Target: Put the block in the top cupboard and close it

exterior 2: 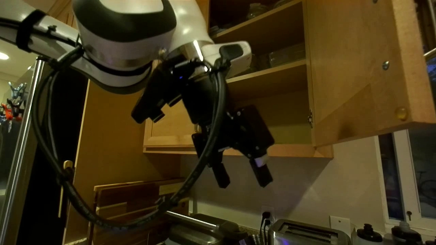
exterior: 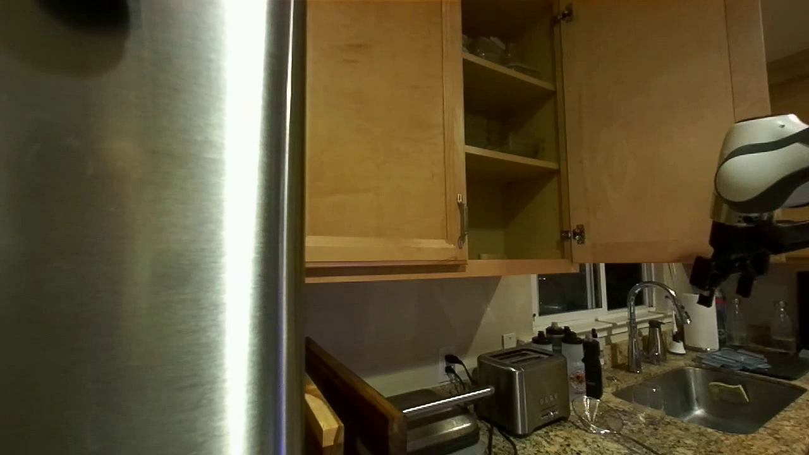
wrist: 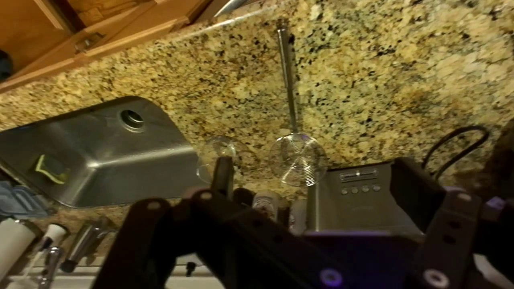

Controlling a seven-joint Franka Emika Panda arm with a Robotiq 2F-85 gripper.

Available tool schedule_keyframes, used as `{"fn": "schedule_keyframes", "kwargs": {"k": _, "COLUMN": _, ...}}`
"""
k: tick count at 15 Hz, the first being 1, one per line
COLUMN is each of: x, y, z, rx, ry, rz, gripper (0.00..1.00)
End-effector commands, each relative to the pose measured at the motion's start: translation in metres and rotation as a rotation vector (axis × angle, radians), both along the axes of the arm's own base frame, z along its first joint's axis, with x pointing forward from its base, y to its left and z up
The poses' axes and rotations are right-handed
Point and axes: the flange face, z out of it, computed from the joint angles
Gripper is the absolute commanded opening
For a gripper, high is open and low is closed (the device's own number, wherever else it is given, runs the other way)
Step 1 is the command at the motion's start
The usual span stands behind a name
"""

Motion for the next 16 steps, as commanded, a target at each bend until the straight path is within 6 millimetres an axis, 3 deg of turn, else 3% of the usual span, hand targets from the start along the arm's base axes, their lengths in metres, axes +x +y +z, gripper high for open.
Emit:
{"fn": "schedule_keyframes", "kwargs": {"k": 1, "x": -0.025, "y": -0.032, "z": 0.006, "rx": -0.064, "ry": -0.055, "rz": -0.14, "gripper": 1.0}}
{"fn": "schedule_keyframes", "kwargs": {"k": 7, "x": -0.061, "y": -0.058, "z": 0.025, "rx": -0.167, "ry": -0.073, "rz": -0.274, "gripper": 1.0}}
{"fn": "schedule_keyframes", "kwargs": {"k": 12, "x": -0.068, "y": -0.066, "z": 0.043, "rx": -0.294, "ry": -0.071, "rz": -0.335, "gripper": 1.0}}
{"fn": "schedule_keyframes", "kwargs": {"k": 16, "x": -0.066, "y": -0.08, "z": 0.044, "rx": -0.36, "ry": -0.096, "rz": -0.333, "gripper": 1.0}}
